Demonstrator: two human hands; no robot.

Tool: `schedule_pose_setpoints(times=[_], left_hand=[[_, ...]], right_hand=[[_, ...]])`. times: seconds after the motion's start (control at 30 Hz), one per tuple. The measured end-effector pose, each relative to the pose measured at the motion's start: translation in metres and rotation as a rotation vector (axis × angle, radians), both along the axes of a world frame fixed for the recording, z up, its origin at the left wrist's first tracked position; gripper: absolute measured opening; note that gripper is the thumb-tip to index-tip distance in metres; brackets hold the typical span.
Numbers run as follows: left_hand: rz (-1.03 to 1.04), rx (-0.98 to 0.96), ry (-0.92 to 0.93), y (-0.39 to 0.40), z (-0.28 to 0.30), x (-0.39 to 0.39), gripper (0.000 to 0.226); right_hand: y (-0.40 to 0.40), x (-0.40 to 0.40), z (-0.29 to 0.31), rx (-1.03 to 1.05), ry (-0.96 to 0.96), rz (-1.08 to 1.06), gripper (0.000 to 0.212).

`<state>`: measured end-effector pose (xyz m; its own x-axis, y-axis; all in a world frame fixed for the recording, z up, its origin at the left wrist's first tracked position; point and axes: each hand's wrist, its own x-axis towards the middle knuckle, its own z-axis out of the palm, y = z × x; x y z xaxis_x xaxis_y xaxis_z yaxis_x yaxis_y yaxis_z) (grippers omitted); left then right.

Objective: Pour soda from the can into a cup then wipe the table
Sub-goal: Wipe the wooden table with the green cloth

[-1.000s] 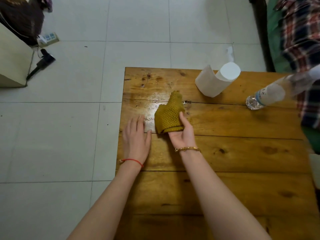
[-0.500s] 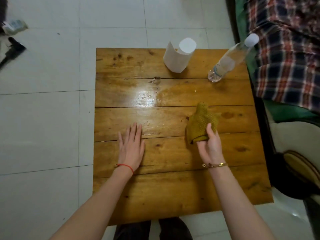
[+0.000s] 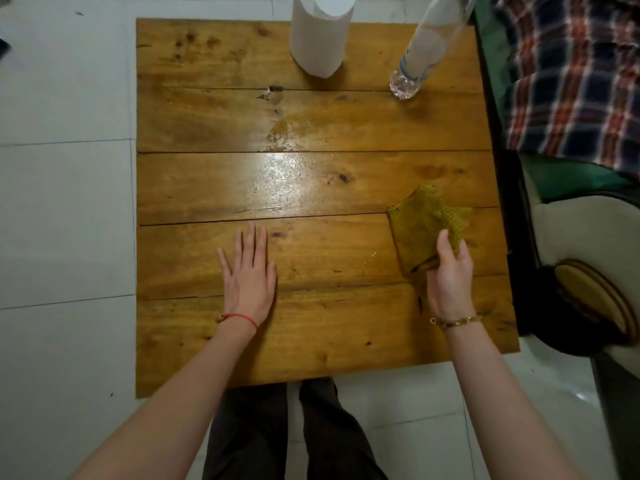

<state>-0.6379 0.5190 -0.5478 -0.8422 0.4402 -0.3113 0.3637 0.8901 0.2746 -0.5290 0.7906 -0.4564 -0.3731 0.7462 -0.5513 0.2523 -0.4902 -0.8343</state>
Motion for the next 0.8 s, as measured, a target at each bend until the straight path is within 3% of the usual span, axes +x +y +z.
schedule_pose_setpoints(times=[0.07,0.17,0.23,0.3,0.5,0.73,0.8], left_hand=[[0.003,0.007,0.023,0.002,-0.002,0.008,0.062],[0.013,-0.002,0.041,0.003,-0.004,0.018,0.062],[0.028,-0.006,0.042,0.003,-0.005,0.025,0.062],[0.042,-0.008,0.045,0.004,-0.005,0.031,0.062],[0.059,0.008,0.052,0.003,-0.005,0.045,0.06],[0.059,-0.002,0.07,0.0,-0.007,0.053,0.06],[0.051,-0.012,0.073,-0.001,-0.009,0.054,0.06]], right_hand=[[0.0,0.007,-0.001,0.11,-0.05,0.089,0.048],[-0.006,0.015,-0.005,0.327,-0.132,0.325,0.02],[-0.011,0.019,-0.012,0.409,-0.182,0.473,0.012],[-0.018,0.023,-0.02,0.429,-0.197,0.568,0.015],[-0.042,0.028,-0.032,0.335,-0.342,0.724,0.057],[-0.063,0.042,-0.051,0.658,-0.287,0.941,0.034],[-0.068,0.047,-0.056,0.626,-0.298,0.906,0.034]])
